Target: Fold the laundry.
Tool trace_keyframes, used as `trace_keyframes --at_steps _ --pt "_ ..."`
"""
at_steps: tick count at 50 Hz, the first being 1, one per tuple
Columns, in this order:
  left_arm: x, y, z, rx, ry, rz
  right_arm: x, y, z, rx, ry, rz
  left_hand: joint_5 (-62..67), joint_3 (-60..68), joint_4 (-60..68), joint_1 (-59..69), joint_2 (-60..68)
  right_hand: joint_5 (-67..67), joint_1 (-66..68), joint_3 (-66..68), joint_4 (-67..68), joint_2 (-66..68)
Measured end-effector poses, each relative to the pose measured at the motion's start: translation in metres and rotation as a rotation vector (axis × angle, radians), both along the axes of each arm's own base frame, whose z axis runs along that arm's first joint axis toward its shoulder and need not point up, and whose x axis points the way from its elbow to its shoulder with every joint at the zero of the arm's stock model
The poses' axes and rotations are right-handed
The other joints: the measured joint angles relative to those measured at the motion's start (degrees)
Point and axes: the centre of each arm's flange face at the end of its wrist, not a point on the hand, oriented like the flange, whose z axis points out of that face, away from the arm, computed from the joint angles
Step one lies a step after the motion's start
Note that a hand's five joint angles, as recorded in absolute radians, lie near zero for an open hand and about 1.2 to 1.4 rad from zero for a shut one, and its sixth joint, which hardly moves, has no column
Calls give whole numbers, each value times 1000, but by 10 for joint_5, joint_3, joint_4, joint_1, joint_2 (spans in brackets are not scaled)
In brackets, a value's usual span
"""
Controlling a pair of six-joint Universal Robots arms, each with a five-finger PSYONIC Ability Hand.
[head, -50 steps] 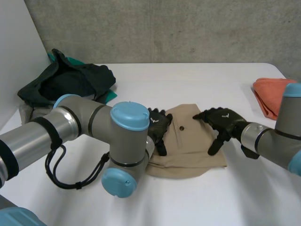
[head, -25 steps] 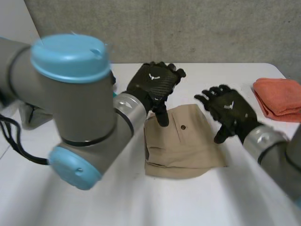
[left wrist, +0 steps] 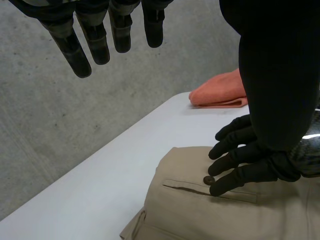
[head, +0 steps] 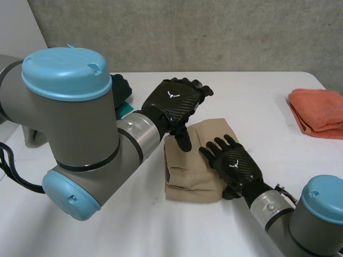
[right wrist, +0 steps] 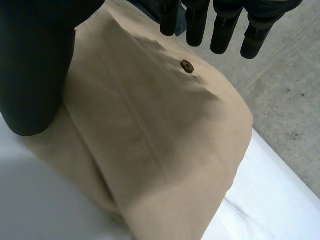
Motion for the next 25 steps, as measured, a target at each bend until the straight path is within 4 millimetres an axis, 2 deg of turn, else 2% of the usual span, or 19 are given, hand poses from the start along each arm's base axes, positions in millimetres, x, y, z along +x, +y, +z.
trace_keyframes --at_steps 7,20,23,24,25 --pt "3 -7 1 -3 5 18 6 -14 -1 -39 -15 -3 0 0 0 0 0 76 109 101 100 93" --pt "6 -11 -2 29 25 35 16 -41 -1 -85 -36 -17 0 0 0 0 0 140 195 181 182 186" --pt "7 -12 -3 30 28 39 19 -49 1 -97 -44 -20 0 0 0 0 0 232 288 289 288 297" --pt "7 -13 -2 29 29 39 20 -51 1 -99 -46 -20 0 0 0 0 0 293 340 349 349 358" --pt "7 -13 -2 28 31 40 22 -55 2 -105 -51 -21 0 0 0 0 0 393 413 467 469 478"
